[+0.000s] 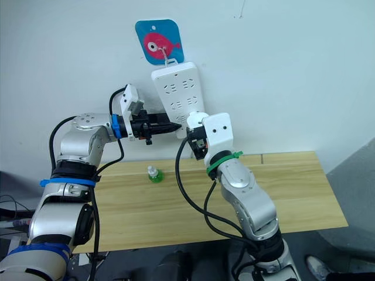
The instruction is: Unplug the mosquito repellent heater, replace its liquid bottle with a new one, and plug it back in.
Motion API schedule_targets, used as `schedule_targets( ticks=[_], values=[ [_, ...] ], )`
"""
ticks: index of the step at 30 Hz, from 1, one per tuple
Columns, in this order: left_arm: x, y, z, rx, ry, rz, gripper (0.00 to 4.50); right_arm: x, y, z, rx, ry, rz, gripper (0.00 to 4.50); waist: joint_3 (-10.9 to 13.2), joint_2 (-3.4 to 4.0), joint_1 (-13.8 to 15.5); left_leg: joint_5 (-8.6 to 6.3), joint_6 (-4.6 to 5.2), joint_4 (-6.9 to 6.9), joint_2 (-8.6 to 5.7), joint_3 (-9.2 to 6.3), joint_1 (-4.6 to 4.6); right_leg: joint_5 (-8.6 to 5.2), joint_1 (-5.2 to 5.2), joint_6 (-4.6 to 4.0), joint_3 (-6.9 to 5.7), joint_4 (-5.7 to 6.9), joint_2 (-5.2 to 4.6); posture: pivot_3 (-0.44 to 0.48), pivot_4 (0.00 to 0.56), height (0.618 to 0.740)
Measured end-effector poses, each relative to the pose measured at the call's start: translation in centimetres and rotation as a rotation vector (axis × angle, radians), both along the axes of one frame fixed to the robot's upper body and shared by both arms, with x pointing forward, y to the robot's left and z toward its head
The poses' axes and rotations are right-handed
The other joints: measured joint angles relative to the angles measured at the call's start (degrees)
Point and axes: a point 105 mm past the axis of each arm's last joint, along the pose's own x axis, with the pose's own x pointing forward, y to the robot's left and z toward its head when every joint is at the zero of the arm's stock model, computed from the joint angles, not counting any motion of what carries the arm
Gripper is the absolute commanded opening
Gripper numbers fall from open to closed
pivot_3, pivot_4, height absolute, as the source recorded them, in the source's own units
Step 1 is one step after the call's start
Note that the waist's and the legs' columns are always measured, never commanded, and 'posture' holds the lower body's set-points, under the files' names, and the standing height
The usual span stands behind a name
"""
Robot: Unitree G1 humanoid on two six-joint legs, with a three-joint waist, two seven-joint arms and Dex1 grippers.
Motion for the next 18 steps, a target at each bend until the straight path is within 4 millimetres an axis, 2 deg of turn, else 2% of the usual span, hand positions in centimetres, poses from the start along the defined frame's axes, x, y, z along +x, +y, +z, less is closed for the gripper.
schedule_targets(
  ticks=[5,13,18],
  values=[
    [0.0,0.0,0.0,-0.002,-0.003,0.005,1.29,-0.2,0.0,0.0,-0.011,0.007,0.011,2.92,0.0,0.0,0.0,0.03,-0.05,0.0,0.0,-0.01,0.0,0.0,0.0,0.0,-0.01,0.01,0.0,-0.23,0.203,0.74],
    [0.3,0.5,-0.2,0.0,-0.027,0.023,1.29,-2.7,-2.1,-0.5,-0.045,0.072,0.051,2.92,-0.01,0.0,-0.25,0.01,0.01,-0.03,0.01,-0.04,0.0,0.0,-0.02,0.0,-0.01,0.02,0.0,-0.234,0.201,0.74],
    [0.6,1.0,-0.2,0.003,-0.031,0.05,1.29,-3.4,-3.4,-0.1,-0.045,0.082,0.05,2.92,-0.01,0.0,-0.53,0.22,0.07,-0.02,0.01,0.0,0.01,0.0,-0.01,0.0,0.02,0.02,0.0,-0.237,0.198,0.74]
  ],
)
